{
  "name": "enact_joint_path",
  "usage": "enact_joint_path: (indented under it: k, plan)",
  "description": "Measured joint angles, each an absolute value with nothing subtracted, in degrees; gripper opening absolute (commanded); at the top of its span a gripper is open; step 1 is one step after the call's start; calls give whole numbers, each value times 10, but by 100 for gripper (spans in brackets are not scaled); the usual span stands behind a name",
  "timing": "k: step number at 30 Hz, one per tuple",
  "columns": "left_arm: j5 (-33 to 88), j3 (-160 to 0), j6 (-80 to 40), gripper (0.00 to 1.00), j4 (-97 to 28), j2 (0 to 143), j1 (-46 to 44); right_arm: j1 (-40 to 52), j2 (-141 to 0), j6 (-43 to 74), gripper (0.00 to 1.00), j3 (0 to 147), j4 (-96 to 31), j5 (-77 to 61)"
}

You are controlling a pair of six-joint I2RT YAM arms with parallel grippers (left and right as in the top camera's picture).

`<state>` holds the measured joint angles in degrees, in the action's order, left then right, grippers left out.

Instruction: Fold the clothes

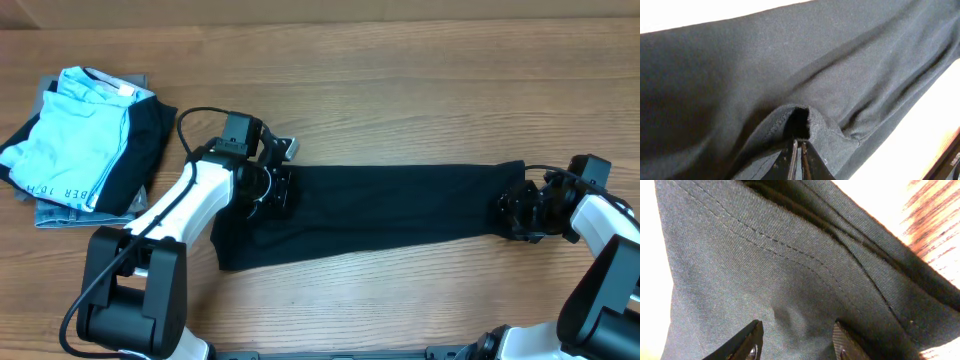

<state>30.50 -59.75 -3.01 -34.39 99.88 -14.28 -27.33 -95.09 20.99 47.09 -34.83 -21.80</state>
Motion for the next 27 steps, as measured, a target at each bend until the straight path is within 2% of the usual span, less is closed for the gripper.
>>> enact_joint_path:
  k: [15, 27]
  plan:
    - [273, -510, -32, 4, -239, 999, -143, -273, -951, 210, 50, 471, -349, -218]
    - [279, -689, -33, 7, -374, 995, -143, -273, -951, 210, 50, 472, -351, -218]
